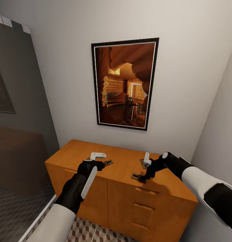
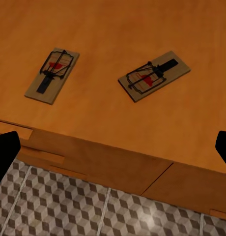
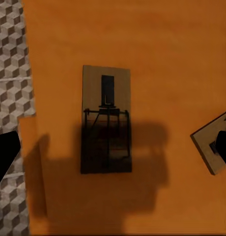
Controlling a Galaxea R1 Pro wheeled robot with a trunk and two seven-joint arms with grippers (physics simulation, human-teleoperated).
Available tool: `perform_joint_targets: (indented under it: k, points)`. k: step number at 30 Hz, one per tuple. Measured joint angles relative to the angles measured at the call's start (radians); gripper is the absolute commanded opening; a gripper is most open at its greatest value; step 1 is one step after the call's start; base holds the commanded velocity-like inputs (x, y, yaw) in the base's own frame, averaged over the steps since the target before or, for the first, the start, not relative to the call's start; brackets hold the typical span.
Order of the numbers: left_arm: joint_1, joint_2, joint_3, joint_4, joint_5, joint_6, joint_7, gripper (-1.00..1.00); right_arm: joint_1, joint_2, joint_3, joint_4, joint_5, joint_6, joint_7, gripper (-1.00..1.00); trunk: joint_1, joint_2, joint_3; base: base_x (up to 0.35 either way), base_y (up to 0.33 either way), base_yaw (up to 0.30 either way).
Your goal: Take the four mousetraps from the cabinet in the bathroom and place them on the bathroom floor. Make sure all four end up on the same floor surface, and ensure that at least two of them are either under or directly next to the same bathroom sink.
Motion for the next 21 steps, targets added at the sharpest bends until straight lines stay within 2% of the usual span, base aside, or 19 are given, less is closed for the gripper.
perform_joint_targets:
  k: [5,21]
  points:
    - [0.000,0.000,-0.001,0.000,0.000,-0.001,0.000,1.00,0.001,-0.009,0.000,-0.001,0.000,-0.001,0.000,1.00,0.019,-0.034,-0.014,0.000,0.000,0.000]
    - [0.000,0.000,-0.003,0.000,0.001,-0.002,-0.001,1.00,0.001,-0.010,-0.002,-0.002,-0.002,-0.003,0.001,1.00,0.019,-0.034,-0.014,0.000,0.000,0.000]
